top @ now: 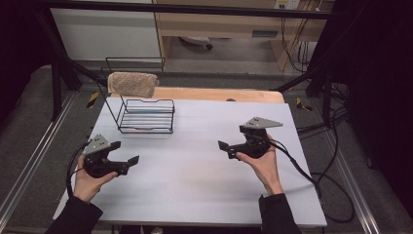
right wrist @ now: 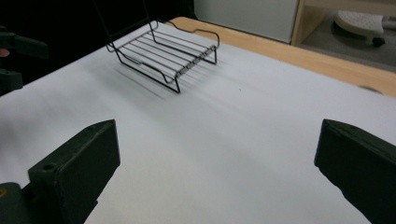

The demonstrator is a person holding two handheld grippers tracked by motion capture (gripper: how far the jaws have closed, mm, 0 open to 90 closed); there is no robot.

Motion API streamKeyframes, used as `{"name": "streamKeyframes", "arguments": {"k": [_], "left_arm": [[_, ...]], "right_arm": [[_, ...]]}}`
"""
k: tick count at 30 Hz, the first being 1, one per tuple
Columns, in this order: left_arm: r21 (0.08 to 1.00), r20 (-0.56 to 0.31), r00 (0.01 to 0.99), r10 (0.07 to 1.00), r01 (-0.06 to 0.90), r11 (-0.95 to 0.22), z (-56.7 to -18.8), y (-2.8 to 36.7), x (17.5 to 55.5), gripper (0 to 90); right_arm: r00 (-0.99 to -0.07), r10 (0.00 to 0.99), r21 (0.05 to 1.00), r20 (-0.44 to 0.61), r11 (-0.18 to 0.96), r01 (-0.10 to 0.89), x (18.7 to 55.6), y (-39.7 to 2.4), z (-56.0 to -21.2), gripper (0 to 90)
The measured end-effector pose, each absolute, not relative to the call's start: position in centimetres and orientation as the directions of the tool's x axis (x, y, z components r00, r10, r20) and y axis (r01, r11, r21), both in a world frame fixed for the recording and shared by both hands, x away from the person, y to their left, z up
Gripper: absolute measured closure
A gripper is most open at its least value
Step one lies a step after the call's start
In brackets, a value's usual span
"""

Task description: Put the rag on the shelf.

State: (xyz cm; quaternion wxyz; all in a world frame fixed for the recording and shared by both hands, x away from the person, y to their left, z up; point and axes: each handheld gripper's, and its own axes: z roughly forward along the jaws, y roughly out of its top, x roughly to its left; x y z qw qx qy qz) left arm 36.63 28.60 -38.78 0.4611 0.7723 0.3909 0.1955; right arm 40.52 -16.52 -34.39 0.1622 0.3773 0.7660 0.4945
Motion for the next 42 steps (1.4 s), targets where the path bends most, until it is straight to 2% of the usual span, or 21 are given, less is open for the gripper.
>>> {"name": "streamKeyframes", "arguments": {"k": [10,23,29,42], "left_arm": [[0.838,-0.061,0.637,0.768,0.451,-0.307,-41.1,27.7,35.8,9.1],[0.81,-0.04,0.661,0.749,0.46,-0.363,-43.0,27.4,34.9,9.2],[0.8,-0.027,0.663,0.748,0.462,-0.381,-43.6,27.7,34.8,8.9],[0.79,-0.035,0.663,0.748,0.477,-0.386,-44.2,27.7,34.9,8.7]], "right_arm": [[-0.655,0.738,0.865,0.163,0.212,0.455,38.5,-22.2,-38.2,0.5],[-0.626,0.75,0.829,0.214,0.2,0.523,36.4,-27.2,-43.4,0.5],[-0.602,0.763,0.822,0.234,0.175,0.542,35.4,-28.3,-44.6,0.5],[-0.609,0.761,0.808,0.222,0.206,0.552,35.3,-28.1,-45.3,0.5]]}}
